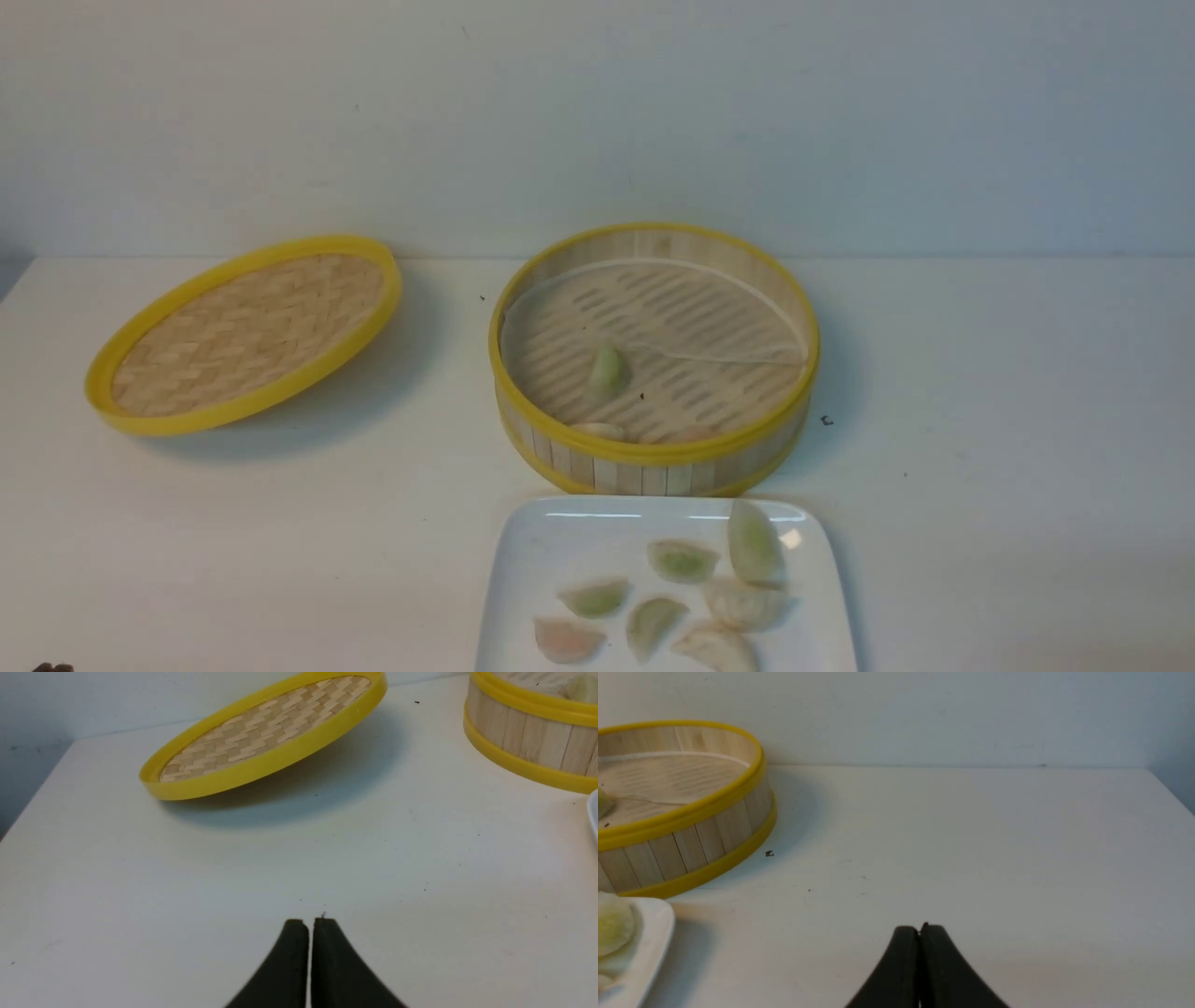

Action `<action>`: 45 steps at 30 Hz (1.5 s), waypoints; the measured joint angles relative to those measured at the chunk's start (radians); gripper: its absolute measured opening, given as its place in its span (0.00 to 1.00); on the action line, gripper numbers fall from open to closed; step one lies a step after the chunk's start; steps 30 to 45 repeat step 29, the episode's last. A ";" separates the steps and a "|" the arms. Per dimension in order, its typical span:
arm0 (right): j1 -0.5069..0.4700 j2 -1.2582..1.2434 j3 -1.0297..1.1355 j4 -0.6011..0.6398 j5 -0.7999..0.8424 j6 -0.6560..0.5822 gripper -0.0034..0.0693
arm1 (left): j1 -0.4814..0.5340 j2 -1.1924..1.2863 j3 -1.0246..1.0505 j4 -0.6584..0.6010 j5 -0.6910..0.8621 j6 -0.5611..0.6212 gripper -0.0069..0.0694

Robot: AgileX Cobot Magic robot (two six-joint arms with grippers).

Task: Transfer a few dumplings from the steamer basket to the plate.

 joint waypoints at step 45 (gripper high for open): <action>0.000 0.000 0.000 0.000 0.000 0.000 0.03 | 0.000 0.000 0.000 -0.003 0.000 -0.069 0.08</action>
